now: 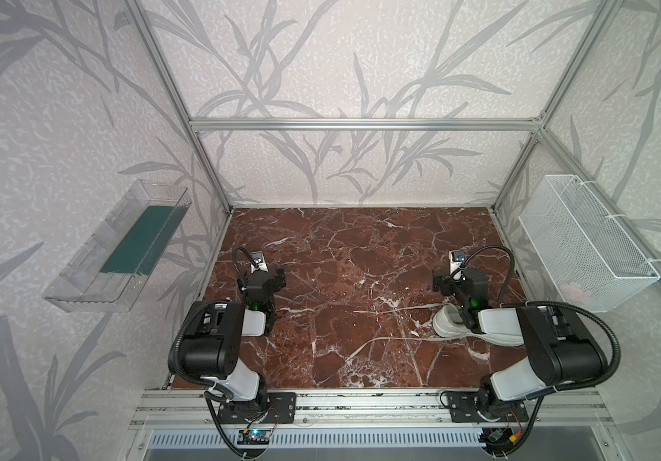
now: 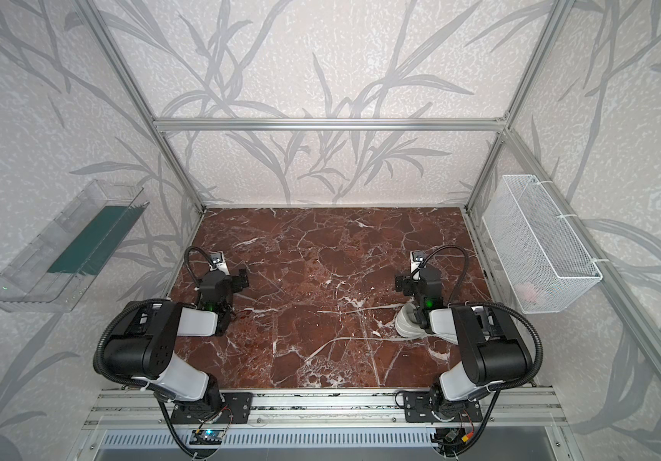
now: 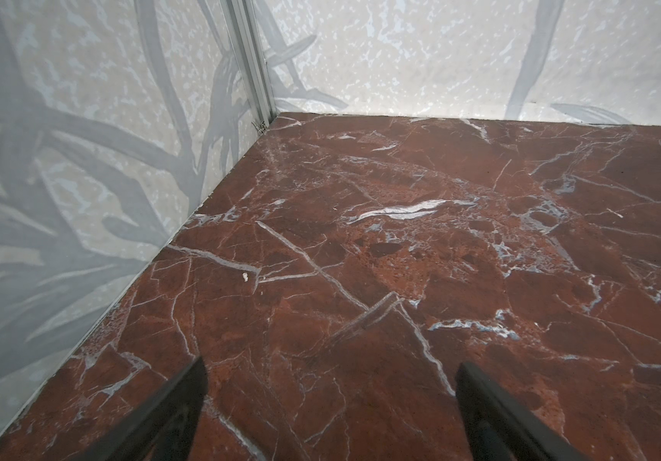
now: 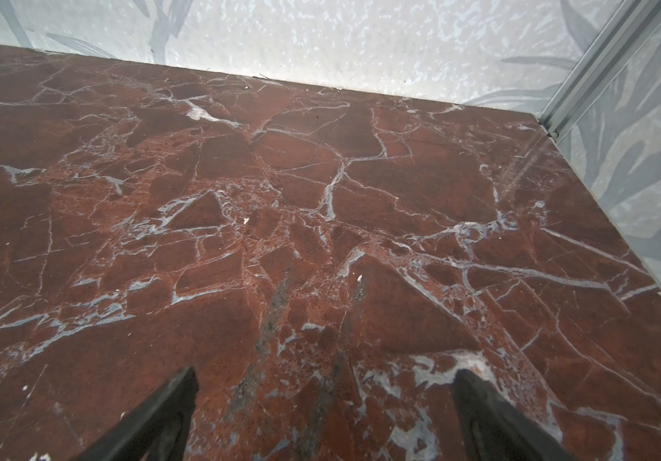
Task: Tie the shoes
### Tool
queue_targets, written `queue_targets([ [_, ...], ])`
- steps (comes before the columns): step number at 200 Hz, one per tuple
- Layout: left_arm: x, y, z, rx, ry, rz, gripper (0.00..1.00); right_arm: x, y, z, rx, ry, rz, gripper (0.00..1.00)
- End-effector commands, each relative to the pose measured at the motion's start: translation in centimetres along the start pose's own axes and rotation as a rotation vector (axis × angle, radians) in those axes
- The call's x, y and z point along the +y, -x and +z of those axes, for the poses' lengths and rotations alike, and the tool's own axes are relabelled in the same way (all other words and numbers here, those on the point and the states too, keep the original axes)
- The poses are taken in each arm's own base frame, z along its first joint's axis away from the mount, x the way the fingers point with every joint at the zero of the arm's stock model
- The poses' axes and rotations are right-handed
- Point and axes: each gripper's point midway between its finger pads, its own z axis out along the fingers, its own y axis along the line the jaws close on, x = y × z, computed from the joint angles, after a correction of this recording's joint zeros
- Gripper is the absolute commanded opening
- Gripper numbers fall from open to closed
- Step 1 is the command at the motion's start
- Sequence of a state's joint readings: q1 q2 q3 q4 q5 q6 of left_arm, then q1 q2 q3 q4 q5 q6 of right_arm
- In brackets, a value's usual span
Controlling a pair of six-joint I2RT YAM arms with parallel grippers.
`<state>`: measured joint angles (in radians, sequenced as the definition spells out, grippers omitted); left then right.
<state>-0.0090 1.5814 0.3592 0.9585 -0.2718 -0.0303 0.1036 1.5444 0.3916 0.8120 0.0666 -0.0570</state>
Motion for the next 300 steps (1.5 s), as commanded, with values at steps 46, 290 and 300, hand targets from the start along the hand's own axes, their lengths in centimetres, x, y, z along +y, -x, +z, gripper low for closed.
queue_targets([
  [46, 0.4, 1.0, 0.0, -0.034, 0.015, -0.035, 0.99, -0.2, 1.5, 0.0, -0.049, -0.002, 0.0, 0.99],
  [290, -14.8, 6.8, -11.9, 0.12, -0.73, 0.151, 0.94, 1.0, 1.7, -18.3, 0.775, -0.417, 1.071, 0.89],
  [300, -15.0, 6.4, -12.0, 0.118, -0.739, 0.15, 0.94, 2.0, 0.9, -18.4, 0.793, -0.415, 1.162, 0.87],
])
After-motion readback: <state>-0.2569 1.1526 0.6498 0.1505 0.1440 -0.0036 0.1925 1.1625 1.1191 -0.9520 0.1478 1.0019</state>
